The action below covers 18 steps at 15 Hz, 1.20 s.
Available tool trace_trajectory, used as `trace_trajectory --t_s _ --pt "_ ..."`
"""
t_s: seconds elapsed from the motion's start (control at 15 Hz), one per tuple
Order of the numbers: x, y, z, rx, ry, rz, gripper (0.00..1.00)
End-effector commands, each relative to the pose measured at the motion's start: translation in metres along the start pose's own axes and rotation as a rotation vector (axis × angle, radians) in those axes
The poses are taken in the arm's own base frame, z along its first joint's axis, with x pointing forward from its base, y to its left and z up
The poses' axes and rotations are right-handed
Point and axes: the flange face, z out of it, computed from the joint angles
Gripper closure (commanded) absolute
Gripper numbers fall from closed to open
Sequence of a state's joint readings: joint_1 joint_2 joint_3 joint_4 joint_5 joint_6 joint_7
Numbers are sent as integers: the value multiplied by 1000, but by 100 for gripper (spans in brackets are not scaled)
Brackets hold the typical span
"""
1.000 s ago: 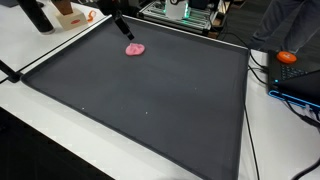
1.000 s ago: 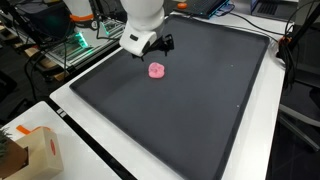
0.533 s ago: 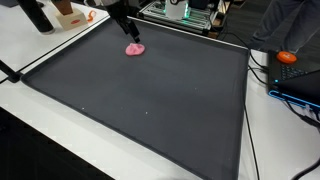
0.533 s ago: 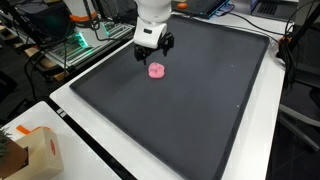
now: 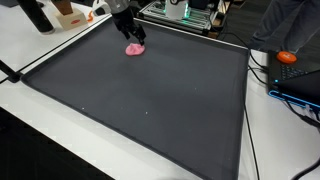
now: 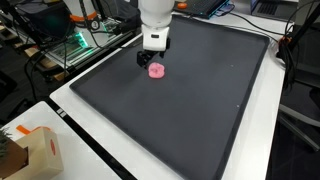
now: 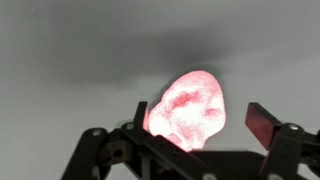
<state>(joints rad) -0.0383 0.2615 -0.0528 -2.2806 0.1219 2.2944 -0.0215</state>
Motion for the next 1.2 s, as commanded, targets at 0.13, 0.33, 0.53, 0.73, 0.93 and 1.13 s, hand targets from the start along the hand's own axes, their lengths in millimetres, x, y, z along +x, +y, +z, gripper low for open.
trace_trajectory --t_s 0.13,0.33,0.53,0.73,0.93,1.13 --pt "0 -3 23 -9 -6 -92 0" --pt "3 -6 30 -16 19 -104 1" --pt "6 -9 37 -29 32 -119 30" --pt "6 -9 38 -46 42 -132 56" --pt "6 -9 36 -55 46 -142 77" --pt "6 -11 34 -59 50 -147 97"
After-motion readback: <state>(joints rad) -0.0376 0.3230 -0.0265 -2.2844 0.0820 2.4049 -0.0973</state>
